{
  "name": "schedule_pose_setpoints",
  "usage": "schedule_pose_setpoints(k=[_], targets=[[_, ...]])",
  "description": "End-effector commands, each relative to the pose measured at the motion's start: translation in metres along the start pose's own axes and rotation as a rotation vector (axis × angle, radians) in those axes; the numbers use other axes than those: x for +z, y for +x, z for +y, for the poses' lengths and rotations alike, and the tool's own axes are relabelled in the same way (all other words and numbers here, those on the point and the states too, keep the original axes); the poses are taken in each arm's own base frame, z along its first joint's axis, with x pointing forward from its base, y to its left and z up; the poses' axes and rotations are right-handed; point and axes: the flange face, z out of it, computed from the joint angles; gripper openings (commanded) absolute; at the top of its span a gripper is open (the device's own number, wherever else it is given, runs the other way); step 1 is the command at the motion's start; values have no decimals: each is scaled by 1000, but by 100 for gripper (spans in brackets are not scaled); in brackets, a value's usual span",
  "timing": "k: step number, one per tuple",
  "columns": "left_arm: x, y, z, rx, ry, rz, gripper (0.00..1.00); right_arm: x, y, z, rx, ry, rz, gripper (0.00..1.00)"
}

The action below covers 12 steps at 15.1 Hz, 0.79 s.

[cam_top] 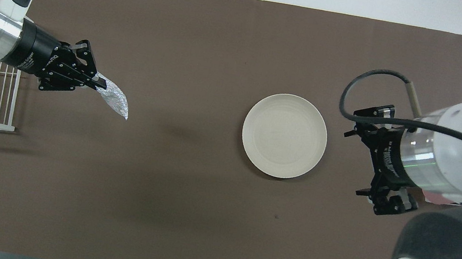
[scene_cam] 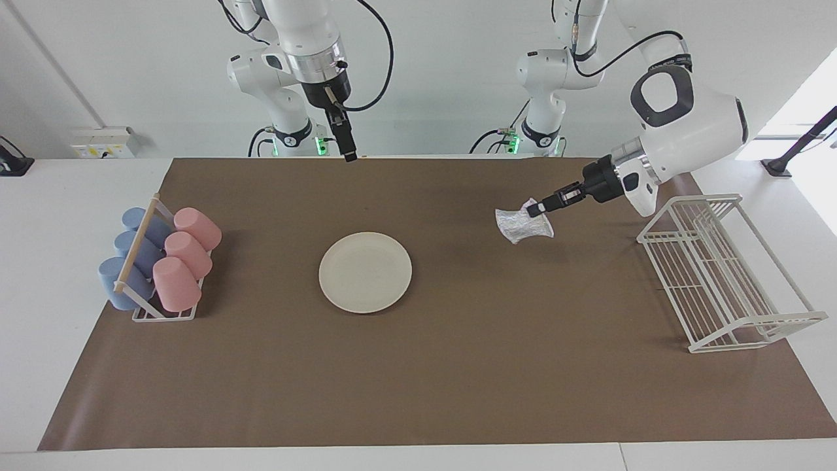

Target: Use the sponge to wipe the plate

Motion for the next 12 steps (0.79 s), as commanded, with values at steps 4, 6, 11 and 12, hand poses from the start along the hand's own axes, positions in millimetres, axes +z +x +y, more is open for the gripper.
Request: schedule_pose_setpoints(k=[4, 6, 11, 12], targets=[[22, -43, -18, 94, -239, -98, 0, 13, -55, 1, 100, 73, -18, 100], [31, -56, -35, 168, -327, -128, 0, 18, -75, 0, 165, 114, -40, 100], [51, -90, -59, 301, -463, -197, 0, 39, -129, -5, 248, 170, -94, 100], [53, -93, -62, 322, -472, -206, 0, 44, -131, -8, 254, 174, -97, 100]])
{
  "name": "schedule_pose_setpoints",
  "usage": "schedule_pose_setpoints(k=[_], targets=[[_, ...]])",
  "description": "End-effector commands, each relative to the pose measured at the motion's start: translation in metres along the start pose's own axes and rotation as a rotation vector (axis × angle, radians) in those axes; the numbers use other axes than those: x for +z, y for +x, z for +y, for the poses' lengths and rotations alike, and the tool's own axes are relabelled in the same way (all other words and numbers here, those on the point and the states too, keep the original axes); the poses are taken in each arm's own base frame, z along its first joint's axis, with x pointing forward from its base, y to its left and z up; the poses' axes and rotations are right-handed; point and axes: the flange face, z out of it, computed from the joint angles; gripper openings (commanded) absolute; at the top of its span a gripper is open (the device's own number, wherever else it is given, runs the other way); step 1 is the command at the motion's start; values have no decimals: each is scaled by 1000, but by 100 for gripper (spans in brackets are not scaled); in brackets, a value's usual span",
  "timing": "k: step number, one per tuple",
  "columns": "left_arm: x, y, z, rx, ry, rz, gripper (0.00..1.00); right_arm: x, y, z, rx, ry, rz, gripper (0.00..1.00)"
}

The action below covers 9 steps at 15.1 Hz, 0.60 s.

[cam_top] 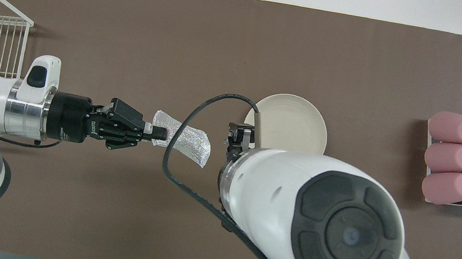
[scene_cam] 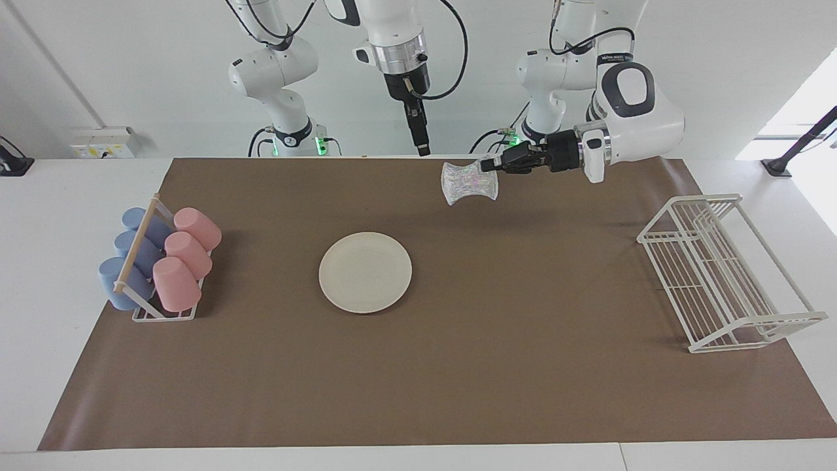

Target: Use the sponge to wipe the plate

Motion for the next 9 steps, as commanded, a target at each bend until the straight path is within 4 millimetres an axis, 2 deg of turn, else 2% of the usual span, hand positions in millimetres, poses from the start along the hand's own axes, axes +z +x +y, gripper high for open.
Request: schedule_pose_setpoints(k=[1, 3, 5, 8, 9], targets=[[-2, -28, -11, 80, -58, -53, 0, 13, -8, -2, 21, 34, -23, 100], [-4, -39, -20, 175, -71, -76, 0, 26, -11, 0, 12, 48, -34, 100], [-6, -46, -32, 244, -76, -63, 0, 25, -13, 1, 44, 43, -50, 98], [-13, -41, -30, 239, -112, -4, 0, 29, -20, 11, 65, 34, -51, 84], [-14, -38, -29, 237, -116, 17, 0, 30, -20, 11, 64, 32, -49, 84]])
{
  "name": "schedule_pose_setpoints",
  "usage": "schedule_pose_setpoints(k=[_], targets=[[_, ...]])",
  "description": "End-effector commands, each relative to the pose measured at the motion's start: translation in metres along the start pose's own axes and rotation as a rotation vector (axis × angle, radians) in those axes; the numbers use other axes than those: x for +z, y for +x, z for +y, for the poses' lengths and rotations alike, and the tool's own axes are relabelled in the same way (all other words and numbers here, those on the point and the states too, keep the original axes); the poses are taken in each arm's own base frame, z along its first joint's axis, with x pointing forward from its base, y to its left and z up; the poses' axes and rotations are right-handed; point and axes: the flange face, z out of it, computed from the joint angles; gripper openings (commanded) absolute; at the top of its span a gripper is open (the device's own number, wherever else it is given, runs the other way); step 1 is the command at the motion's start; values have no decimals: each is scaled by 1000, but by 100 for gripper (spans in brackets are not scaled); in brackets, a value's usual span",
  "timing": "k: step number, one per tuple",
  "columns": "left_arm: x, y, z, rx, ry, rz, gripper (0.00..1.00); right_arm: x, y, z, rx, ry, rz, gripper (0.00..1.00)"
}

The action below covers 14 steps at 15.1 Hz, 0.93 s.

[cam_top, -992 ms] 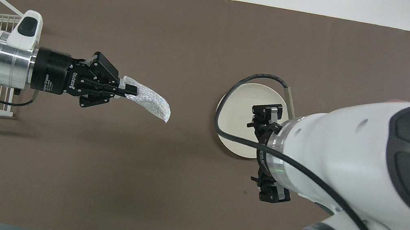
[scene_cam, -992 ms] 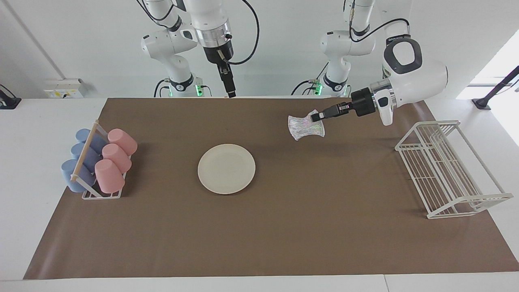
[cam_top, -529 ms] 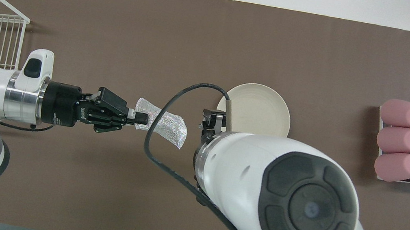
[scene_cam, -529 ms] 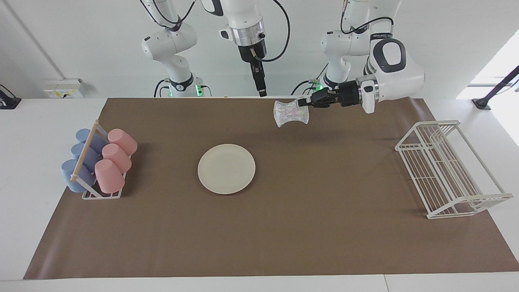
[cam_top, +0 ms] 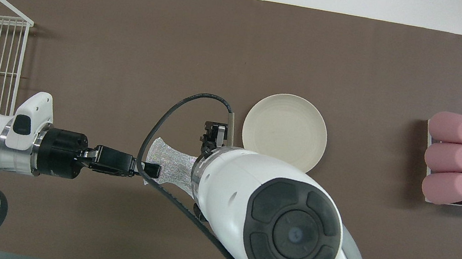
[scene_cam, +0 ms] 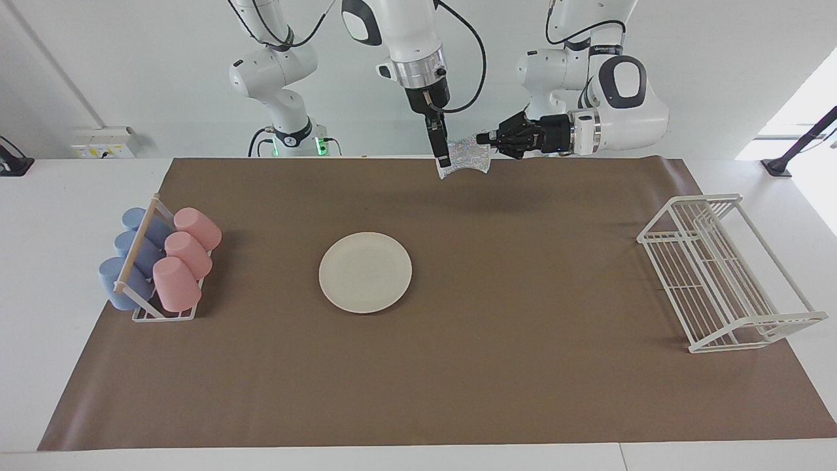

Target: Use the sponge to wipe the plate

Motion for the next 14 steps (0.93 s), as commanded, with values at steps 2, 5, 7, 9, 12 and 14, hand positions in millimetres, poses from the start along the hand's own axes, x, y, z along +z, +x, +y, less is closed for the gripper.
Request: schedule_pose_setpoints(k=[2, 5, 7, 9, 12, 14], targets=[[-10, -2, 1, 13, -36, 62, 0, 5, 1, 11, 17, 1, -11, 91], [-18, -2, 2, 12, -46, 72, 0, 6, 0, 14, 26, -1, -26, 100], [-17, -2, 3, 13, -49, 64, 0, 11, -5, 18, 18, 14, -44, 99], [-16, -2, 4, 15, -50, 60, 0, 12, -6, 16, 19, 28, -55, 99], [-14, -4, 7, 22, -61, 34, 0, 13, -9, 14, 19, 45, -71, 99], [-15, -3, 9, 24, -65, 27, 0, 16, -8, 12, 21, 43, -69, 93]])
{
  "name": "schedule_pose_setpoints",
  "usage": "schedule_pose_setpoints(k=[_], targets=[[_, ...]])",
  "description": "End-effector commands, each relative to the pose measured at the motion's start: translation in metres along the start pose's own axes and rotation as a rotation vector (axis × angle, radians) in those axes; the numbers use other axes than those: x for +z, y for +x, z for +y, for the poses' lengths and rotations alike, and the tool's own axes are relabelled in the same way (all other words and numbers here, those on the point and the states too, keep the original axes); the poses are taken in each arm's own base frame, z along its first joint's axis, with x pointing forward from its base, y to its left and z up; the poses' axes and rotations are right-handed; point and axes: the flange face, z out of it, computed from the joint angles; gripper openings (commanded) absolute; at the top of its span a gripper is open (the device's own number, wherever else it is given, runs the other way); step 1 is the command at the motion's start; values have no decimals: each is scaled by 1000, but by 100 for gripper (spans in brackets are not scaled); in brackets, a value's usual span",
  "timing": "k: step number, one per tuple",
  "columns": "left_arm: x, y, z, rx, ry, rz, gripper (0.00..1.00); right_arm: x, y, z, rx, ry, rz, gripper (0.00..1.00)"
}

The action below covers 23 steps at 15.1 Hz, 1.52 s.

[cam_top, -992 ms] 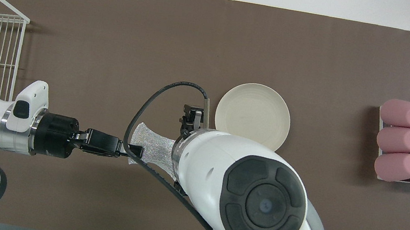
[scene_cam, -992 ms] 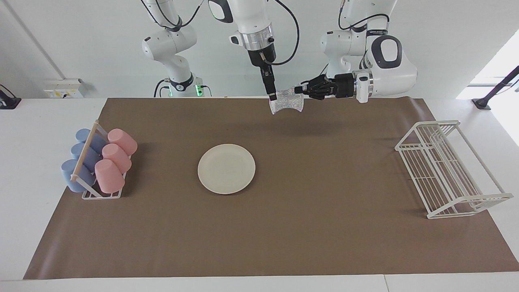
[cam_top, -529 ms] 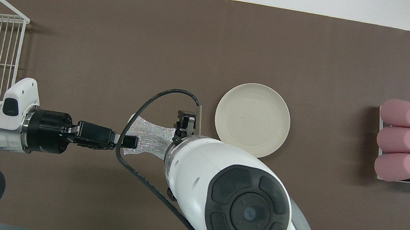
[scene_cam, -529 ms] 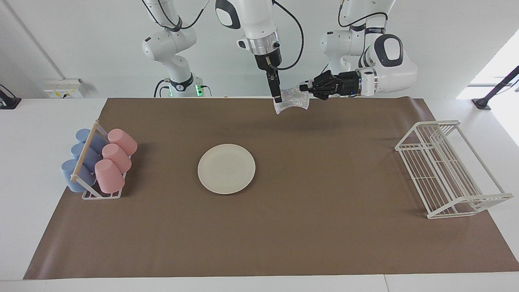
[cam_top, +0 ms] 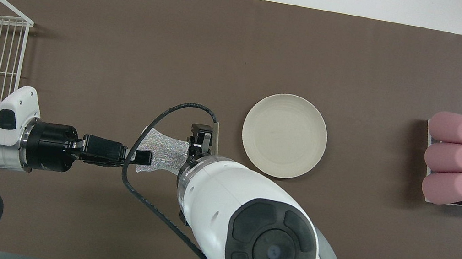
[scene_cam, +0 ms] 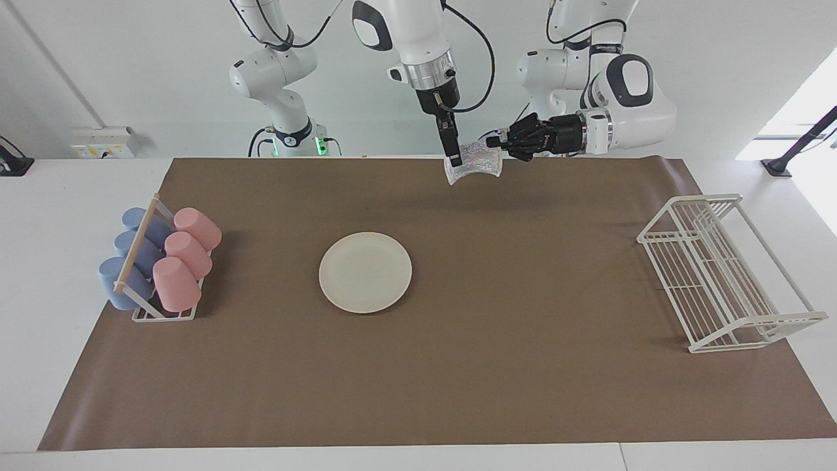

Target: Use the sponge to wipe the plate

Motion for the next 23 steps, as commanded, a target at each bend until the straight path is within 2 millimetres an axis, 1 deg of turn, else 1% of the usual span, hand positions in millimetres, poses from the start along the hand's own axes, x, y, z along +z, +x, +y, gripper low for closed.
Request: schedule_pose_setpoints(k=[1, 2, 3, 4, 5, 12, 13, 14, 15, 17, 18, 20, 22, 23], targets=[[-3, -6, 5, 16, -31, -11, 0, 1, 3, 3, 26, 2, -17, 77], [-4, -6, 5, 16, -31, -11, 0, 0, 3, 3, 27, 2, -19, 60], [-3, -6, 5, 16, -32, -13, 0, 1, 2, 4, 22, 0, -20, 33], [-3, -7, 4, 15, -33, -16, 0, 1, 2, 4, 20, -1, -19, 11], [-3, -7, 5, 15, -37, -23, 0, 2, 3, 4, 17, -4, -17, 1], [-3, -9, 8, -4, -21, -29, 0, 2, 3, 1, 0, 10, -25, 0], [-3, -9, 10, -21, -11, -29, 9, 1, 3, 1, 0, 11, -26, 0], [-4, -9, 14, -45, 19, -36, 64, 2, 5, 1, 1, 10, -23, 0], [-5, -10, 18, -53, 68, -52, 100, 2, 5, 0, -5, 13, -25, 0], [-7, -10, 17, -59, 111, -62, 100, 6, 12, -2, -39, 8, -15, 0], [-12, -10, 17, -61, 123, -55, 100, 18, 22, -2, -83, -7, 3, 0], [-18, -10, 21, -65, 175, -63, 100, 36, 45, -9, -187, -15, 34, 0], [-20, -9, 17, -77, 225, -66, 100, 63, 77, -21, -261, -5, 53, 0], [-20, -8, 18, -75, 241, -64, 100, 73, 92, -29, -304, 3, 60, 0]])
